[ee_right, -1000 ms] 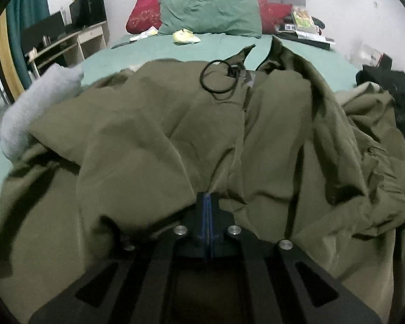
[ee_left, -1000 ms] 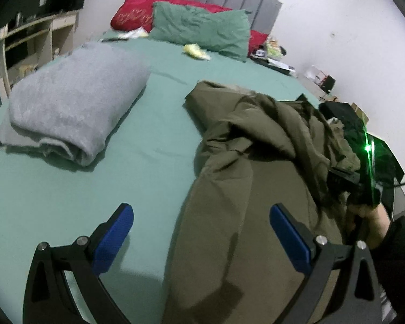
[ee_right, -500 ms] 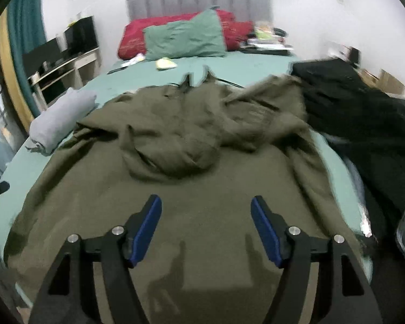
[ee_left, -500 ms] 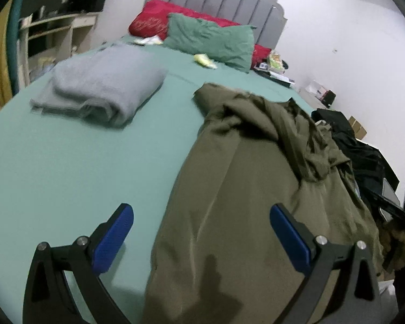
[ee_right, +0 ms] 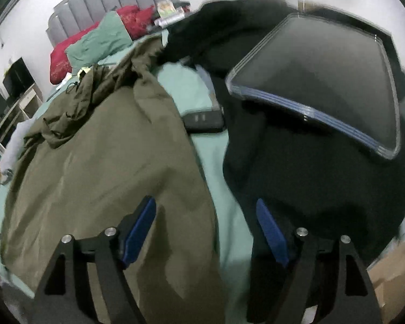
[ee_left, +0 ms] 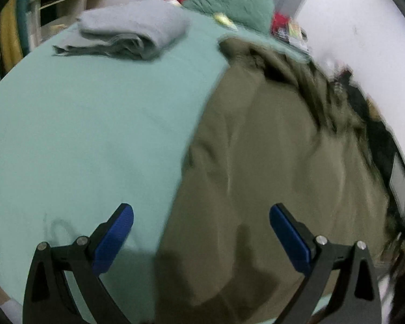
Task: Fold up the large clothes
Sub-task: 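Grasp the jacket edge with the left gripper and pull it toward the bed edge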
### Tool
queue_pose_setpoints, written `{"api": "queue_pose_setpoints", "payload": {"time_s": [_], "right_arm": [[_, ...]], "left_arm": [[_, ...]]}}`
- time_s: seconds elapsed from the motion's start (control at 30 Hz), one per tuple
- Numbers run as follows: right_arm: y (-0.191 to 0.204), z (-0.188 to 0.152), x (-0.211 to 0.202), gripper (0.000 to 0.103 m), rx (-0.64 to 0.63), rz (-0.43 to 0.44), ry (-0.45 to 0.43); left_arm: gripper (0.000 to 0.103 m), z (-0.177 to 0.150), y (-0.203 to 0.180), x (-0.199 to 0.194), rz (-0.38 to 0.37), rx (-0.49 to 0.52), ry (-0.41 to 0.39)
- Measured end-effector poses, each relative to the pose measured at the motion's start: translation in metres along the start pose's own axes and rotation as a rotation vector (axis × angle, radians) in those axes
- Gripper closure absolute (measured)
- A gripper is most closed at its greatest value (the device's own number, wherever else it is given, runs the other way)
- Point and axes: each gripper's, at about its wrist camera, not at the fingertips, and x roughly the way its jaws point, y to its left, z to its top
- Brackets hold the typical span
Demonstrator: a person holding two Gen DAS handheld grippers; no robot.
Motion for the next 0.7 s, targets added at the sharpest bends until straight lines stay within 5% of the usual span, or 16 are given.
{"api": "queue_pose_setpoints", "payload": {"time_s": [0.17, 0.27, 0.3, 0.4, 0.43, 0.5, 0.57, 0.67, 0.7], "right_arm": [[0.003, -0.017, 0.004, 0.028, 0.031, 0.165, 0.066], [0.027, -0.028, 0.005, 0.031, -0.080, 0.102, 0.065], [0.033, -0.031, 0.004, 0.038, -0.108, 0.084, 0.058], [0.027, -0.037, 0.003, 0.089, -0.041, 0.142, 0.067], [0.027, -0.039, 0.001, 0.091, -0.028, 0.146, 0.062], [0.032, -0.041, -0.005, 0.096, -0.039, 0.147, 0.043], [0.032, -0.042, -0.016, 0.099, -0.003, 0.179, 0.012], [0.035, -0.047, -0.043, 0.100, 0.032, 0.231, -0.073], [0.038, -0.047, -0.048, 0.100, 0.028, 0.238, -0.098]], "left_arm": [[0.002, -0.023, -0.010, 0.013, 0.057, 0.066, 0.050], [0.002, -0.030, -0.018, 0.016, 0.097, 0.113, 0.081], [0.002, -0.032, -0.019, 0.015, 0.102, 0.117, 0.091], [0.002, -0.037, -0.015, 0.013, 0.089, 0.091, 0.108], [0.003, -0.040, -0.015, 0.012, 0.088, 0.087, 0.108], [0.019, -0.045, -0.022, 0.006, 0.082, 0.095, 0.094], [0.074, -0.052, -0.033, -0.004, 0.081, 0.140, 0.073], [0.096, -0.058, -0.042, -0.020, 0.089, 0.176, 0.036], [0.096, -0.059, -0.041, -0.028, 0.077, 0.167, 0.021]]}}
